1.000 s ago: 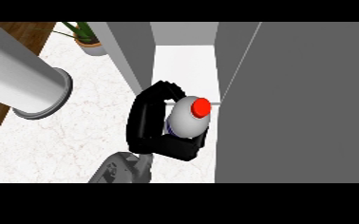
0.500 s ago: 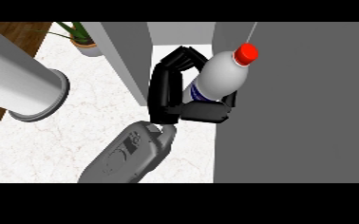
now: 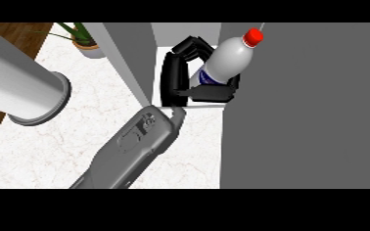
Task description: Pick up the bottled water, place it into the cabinet and close the cabinet
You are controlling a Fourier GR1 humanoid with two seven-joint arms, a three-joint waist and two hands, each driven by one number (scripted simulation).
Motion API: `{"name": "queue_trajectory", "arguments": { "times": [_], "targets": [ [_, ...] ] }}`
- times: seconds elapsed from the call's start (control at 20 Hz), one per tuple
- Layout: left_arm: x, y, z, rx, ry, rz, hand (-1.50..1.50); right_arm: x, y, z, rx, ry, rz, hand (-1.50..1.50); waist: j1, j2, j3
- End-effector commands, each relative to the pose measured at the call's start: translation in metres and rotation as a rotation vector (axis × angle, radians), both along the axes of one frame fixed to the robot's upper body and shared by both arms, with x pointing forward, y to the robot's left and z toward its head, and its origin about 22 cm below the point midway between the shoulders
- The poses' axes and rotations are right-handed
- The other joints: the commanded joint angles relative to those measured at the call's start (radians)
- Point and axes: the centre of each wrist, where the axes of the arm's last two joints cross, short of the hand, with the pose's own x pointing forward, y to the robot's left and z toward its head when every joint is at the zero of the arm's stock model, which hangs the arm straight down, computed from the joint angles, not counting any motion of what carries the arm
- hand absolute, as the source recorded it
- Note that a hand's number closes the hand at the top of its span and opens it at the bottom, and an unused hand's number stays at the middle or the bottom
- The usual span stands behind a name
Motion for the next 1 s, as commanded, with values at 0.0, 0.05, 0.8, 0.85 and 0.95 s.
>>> {"name": "queue_trajectory", "arguments": {
  "times": [0.0,0.05,0.8,0.85,0.95],
  "targets": [
    [0.018,-0.006,0.013,0.025,0.011,0.03,1.5,0.006,0.007,0.027,0.03,-0.082,0.013,-1.5,0.005,0.002,0.0],
    [0.012,-0.004,-0.01,0.058,0.026,0.03,1.5,-0.004,0.003,0.023,0.029,-0.058,0.031,-1.5,-0.005,-0.001,0.0],
    [0.064,0.019,-0.021,0.043,0.061,0.155,1.5,0.01,-0.003,0.011,0.068,-0.063,0.037,-1.5,-0.016,0.006,0.0],
    [0.074,0.026,-0.026,0.072,0.074,0.149,1.5,0.011,-0.004,0.014,0.058,-0.057,0.047,-1.5,-0.016,0.011,0.0],
    [0.068,0.032,-0.047,0.118,0.047,0.176,1.5,0.011,-0.001,0.014,0.073,-0.066,0.059,-1.5,-0.022,0.011,0.0]
  ]
}}
